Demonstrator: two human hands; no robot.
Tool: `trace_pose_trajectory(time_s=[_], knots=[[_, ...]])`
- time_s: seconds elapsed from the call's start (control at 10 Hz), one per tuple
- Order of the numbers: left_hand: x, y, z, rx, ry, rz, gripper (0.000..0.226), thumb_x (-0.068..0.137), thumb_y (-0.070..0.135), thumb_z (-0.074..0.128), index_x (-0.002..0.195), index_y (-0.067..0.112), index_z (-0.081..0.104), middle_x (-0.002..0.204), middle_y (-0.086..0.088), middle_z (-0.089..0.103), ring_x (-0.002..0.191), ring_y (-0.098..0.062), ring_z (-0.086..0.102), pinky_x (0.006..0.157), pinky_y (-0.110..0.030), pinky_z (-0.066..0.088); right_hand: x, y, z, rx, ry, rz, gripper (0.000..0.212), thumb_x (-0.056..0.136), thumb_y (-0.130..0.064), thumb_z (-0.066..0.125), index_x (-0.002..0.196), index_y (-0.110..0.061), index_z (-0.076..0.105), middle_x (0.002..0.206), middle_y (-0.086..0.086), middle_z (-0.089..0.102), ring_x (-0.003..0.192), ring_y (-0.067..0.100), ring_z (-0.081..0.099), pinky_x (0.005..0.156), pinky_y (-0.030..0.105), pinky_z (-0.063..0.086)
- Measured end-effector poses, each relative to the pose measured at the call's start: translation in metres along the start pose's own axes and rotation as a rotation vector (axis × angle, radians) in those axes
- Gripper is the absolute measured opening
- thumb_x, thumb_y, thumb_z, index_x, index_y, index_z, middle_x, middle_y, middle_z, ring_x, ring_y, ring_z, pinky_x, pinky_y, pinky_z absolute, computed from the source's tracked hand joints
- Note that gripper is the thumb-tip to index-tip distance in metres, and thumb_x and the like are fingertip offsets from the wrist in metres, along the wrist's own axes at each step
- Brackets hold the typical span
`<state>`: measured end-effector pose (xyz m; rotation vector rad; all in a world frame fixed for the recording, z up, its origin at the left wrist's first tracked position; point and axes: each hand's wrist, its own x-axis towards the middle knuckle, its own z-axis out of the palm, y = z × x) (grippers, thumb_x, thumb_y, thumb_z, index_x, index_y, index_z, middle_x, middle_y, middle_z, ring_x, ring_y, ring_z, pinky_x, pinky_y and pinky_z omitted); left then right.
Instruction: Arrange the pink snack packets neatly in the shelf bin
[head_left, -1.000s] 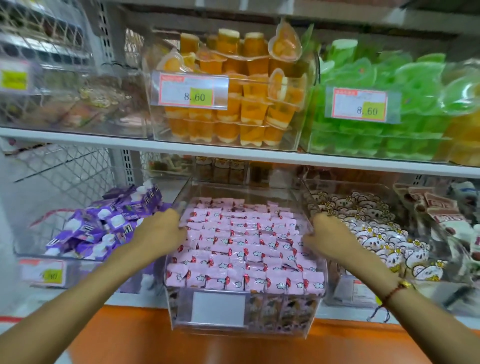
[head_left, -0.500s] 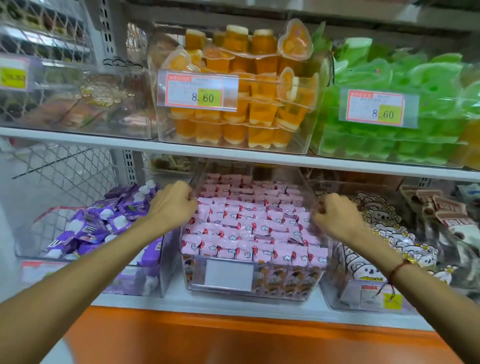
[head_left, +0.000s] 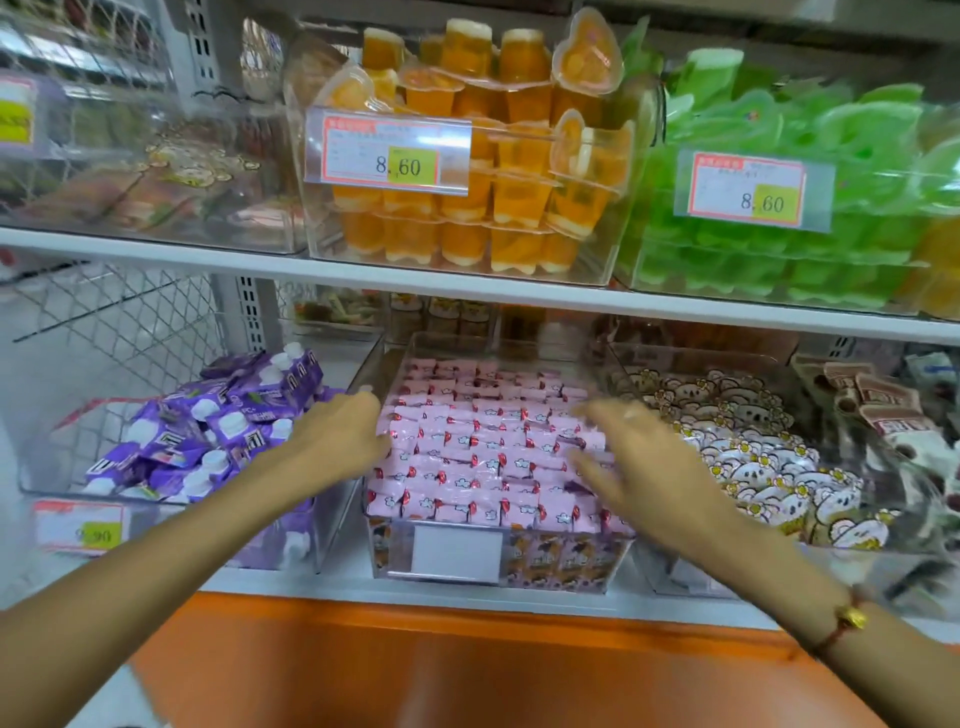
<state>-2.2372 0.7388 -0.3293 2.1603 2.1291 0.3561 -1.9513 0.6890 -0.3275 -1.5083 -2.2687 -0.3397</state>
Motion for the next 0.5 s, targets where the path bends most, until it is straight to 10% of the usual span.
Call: trace_pose_trajectory(time_s=[0.2, 0.5], knots=[[-0.028, -0.003, 0.013, -0.196, 0.112, 0.019, 0.016, 0.096, 0.022, 0.045, 0.088, 0.009, 0.051, 0.098, -0.02, 0.066, 0.096, -0.04, 0.059, 0.076, -0.041, 0.046, -0.031, -0.004, 0.021, -0.164, -0.292, -0.153, 0.075, 0.089, -0.064, 0.002, 0.149, -0.025, 0.023, 0.142, -0.001, 0.045, 0.125, 0.018, 0.044, 0.105, 0.031, 0.034], [-0.047, -0.002, 0.006, -0.252, 0.21, 0.002, 0.037, 0.095, 0.046, 0.04, 0.123, 0.025, 0.053, 0.119, -0.001, 0.066, 0.107, -0.029, 0.061, 0.088, -0.042, 0.049, -0.038, -0.01, 0.0, 0.069, -0.12, -0.075, 0.068, 0.09, -0.066, 0.02, 0.146, -0.028, 0.028, 0.147, -0.007, 0.038, 0.134, 0.009, 0.033, 0.107, 0.022, 0.029]])
